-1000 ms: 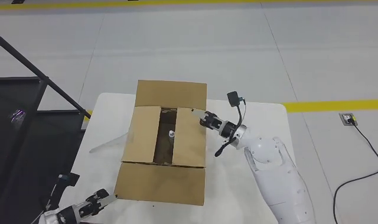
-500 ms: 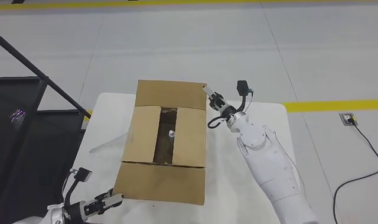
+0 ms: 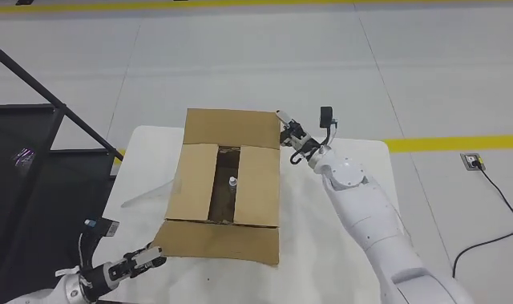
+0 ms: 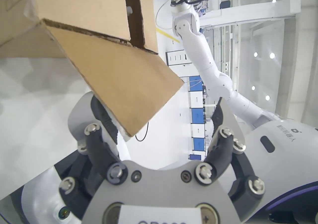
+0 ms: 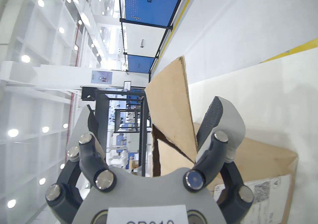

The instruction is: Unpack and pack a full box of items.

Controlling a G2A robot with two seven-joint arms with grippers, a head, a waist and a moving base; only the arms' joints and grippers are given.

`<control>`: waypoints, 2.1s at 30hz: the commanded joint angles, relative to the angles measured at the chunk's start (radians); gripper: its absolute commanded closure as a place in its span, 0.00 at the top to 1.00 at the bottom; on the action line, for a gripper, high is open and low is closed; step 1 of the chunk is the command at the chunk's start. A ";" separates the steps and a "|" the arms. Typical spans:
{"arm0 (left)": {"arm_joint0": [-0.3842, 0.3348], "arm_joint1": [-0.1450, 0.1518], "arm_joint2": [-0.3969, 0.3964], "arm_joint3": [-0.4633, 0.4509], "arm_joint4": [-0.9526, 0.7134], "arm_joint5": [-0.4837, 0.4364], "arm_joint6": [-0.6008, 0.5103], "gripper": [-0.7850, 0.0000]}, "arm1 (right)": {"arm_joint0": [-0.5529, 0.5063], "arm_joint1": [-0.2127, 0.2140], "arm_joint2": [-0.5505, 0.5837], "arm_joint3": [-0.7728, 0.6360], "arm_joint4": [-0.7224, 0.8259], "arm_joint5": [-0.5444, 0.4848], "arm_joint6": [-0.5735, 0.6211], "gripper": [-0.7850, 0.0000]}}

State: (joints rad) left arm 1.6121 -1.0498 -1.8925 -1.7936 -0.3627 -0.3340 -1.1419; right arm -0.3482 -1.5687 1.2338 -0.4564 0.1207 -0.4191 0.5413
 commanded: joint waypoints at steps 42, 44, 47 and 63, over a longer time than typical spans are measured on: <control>-0.131 -0.017 0.221 -0.067 0.307 0.126 0.579 1.00 | 0.047 0.078 0.063 -0.012 0.224 -0.113 0.746 1.00; -0.140 -0.017 0.230 -0.061 0.311 0.130 0.582 1.00 | 0.049 0.078 0.052 -0.019 0.207 -0.101 0.735 1.00; -0.154 -0.018 0.245 -0.051 0.318 0.135 0.587 1.00 | 0.046 0.079 0.035 -0.037 0.169 -0.066 0.688 1.00; -0.235 -0.028 0.356 -0.015 0.457 0.196 0.683 1.00 | -0.027 0.071 -0.054 -0.251 0.087 0.151 0.602 1.00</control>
State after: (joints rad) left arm 1.3816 -1.0776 -1.5431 -1.8118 0.0822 -0.1388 -0.4654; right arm -0.3691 -1.4978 1.1837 -0.6920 0.2070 -0.2770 1.1371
